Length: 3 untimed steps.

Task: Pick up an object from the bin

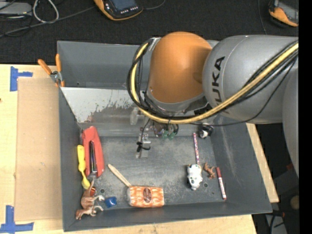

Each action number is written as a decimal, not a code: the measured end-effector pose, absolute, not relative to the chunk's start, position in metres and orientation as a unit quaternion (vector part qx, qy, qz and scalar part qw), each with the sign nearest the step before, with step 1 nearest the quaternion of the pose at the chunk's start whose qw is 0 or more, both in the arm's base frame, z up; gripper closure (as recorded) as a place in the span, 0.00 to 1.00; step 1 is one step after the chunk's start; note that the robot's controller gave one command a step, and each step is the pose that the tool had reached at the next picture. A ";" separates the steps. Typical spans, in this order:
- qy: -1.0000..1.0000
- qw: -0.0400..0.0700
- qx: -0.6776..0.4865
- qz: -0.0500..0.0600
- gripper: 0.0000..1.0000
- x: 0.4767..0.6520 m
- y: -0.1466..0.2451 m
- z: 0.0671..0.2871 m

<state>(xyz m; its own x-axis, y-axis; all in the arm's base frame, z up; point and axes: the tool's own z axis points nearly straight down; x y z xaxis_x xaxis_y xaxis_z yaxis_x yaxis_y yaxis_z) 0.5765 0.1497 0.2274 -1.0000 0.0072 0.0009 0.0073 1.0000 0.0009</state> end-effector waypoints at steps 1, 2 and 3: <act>-1.000 0.000 -0.004 -0.001 0.00 0.576 0.150 0.228; -1.000 0.002 -0.022 -0.001 0.00 0.568 0.144 0.298; -1.000 0.004 -0.012 0.000 0.00 0.552 0.113 0.339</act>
Offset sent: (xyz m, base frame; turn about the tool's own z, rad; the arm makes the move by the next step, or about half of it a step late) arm -0.0091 -0.0056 0.0800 0.0420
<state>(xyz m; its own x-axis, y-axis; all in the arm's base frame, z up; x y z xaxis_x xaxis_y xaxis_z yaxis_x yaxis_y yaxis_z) 0.5522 0.1134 0.3391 -0.9997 0.0241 0.0071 0.0241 0.9997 -0.0006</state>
